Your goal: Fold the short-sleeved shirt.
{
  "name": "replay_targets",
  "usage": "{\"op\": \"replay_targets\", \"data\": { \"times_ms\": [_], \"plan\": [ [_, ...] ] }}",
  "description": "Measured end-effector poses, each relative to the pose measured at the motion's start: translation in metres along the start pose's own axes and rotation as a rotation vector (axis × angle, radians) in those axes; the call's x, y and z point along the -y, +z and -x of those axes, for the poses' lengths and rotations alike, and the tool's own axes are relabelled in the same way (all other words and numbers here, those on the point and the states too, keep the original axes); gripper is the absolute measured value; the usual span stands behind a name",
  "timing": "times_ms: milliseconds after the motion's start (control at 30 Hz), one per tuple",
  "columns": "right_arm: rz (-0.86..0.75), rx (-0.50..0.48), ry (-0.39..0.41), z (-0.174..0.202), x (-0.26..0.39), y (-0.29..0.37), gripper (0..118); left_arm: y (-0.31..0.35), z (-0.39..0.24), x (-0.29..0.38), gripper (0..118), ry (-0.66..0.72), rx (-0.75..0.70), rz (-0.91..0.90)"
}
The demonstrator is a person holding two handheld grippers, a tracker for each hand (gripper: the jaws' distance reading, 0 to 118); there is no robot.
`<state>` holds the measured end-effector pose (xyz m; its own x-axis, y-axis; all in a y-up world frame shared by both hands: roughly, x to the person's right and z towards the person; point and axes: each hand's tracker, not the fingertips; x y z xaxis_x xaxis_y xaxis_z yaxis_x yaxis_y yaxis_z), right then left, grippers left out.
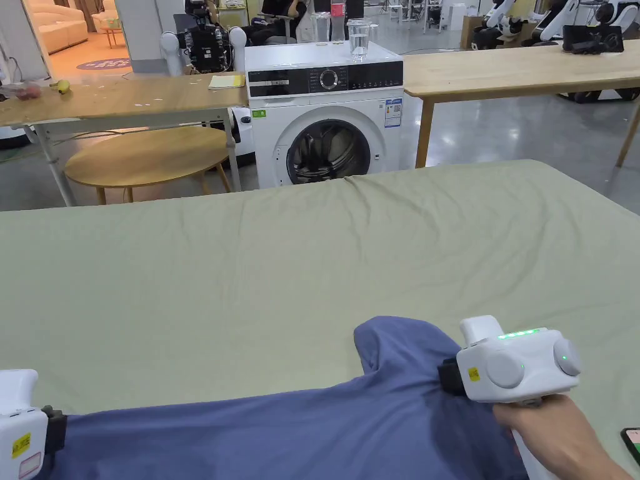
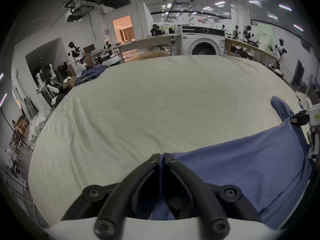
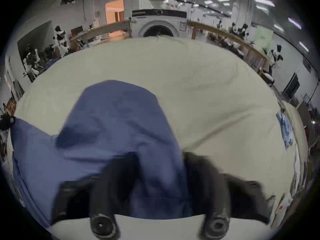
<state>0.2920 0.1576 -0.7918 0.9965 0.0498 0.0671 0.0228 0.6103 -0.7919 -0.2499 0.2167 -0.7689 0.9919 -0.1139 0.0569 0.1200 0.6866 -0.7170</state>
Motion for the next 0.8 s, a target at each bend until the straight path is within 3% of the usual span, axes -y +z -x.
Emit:
{"op": "replay_targets", "data": {
  "times_ms": [67, 200, 333, 533, 733, 800],
  "plan": [
    [0.031, -0.111, -0.020, 0.005, 0.003, 0.009, 0, 0.003, 0.001, 0.000, 0, 0.013, 0.007, -0.003],
    [-0.051, -0.080, 0.026, 0.006, 0.004, 0.045, 0, 0.025, 0.004, 0.003, 0, 0.029, 0.001, -0.038],
    [-0.219, -0.140, 0.032, -0.005, 0.010, 0.134, 0, 0.086, 0.013, 0.011, 0, 0.044, 0.033, -0.146],
    [-0.350, -0.163, 0.067, -0.017, 0.086, 0.251, 0, 0.189, 0.027, 0.070, 0, 0.034, 0.089, -0.254],
    [-0.257, -0.124, 0.115, -0.005, 0.202, 0.248, 0, 0.184, 0.032, 0.178, 0, 0.039, 0.105, -0.055],
    [-0.188, -0.111, 0.079, -0.003, 0.234, 0.229, 0, 0.170, 0.033, 0.212, 0, 0.082, 0.111, 0.011]
  ]
}}
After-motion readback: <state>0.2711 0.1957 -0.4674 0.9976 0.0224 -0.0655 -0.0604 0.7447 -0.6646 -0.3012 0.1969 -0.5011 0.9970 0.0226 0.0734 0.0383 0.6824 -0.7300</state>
